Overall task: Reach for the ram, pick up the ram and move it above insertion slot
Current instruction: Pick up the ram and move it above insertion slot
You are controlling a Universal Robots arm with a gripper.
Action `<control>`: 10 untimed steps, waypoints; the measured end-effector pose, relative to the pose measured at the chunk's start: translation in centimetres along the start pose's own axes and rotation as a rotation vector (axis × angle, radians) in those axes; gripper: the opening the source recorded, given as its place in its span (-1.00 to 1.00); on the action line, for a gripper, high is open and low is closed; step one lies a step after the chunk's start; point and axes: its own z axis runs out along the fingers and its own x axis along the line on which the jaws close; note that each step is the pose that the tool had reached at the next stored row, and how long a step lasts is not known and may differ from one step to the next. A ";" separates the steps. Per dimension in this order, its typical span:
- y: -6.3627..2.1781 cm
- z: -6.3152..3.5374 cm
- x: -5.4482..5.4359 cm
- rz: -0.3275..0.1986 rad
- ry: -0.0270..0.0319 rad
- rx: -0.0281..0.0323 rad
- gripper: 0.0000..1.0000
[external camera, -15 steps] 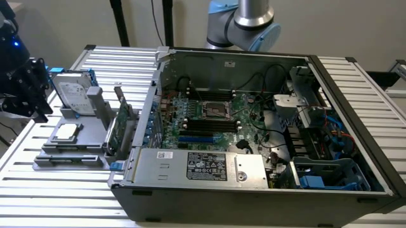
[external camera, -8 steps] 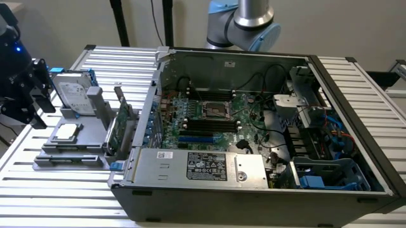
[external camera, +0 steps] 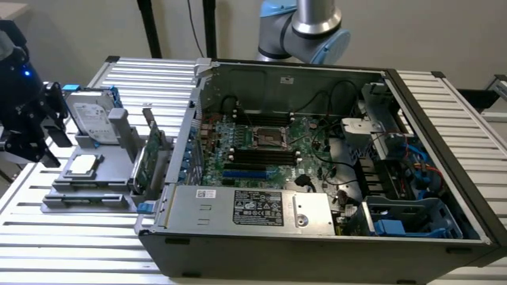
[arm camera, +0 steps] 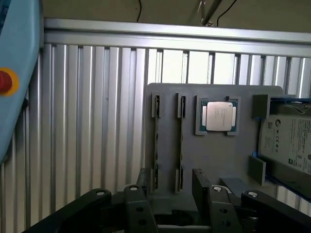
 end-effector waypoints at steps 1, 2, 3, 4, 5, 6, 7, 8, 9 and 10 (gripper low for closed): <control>0.01 0.18 0.0 0.001 0.0000 0.0000 -0.04; 0.02 0.36 0.0 0.002 0.0000 0.0001 -0.04; 0.02 0.55 0.0 0.003 0.0000 0.0000 -0.04; 0.03 0.73 0.0 0.004 0.0000 0.0000 -0.04; 0.03 0.91 0.0 0.004 0.0001 0.0000 -0.04; 0.04 1.09 0.0 0.004 0.0001 0.0001 -0.04; 0.04 1.27 0.0 0.004 0.0001 0.0000 -0.04; 0.04 1.45 0.0 0.004 0.0001 0.0001 -0.04; 0.04 1.63 0.0 0.004 0.0000 0.0001 -0.04; 0.04 1.82 0.1 0.004 -0.0001 0.0002 -0.04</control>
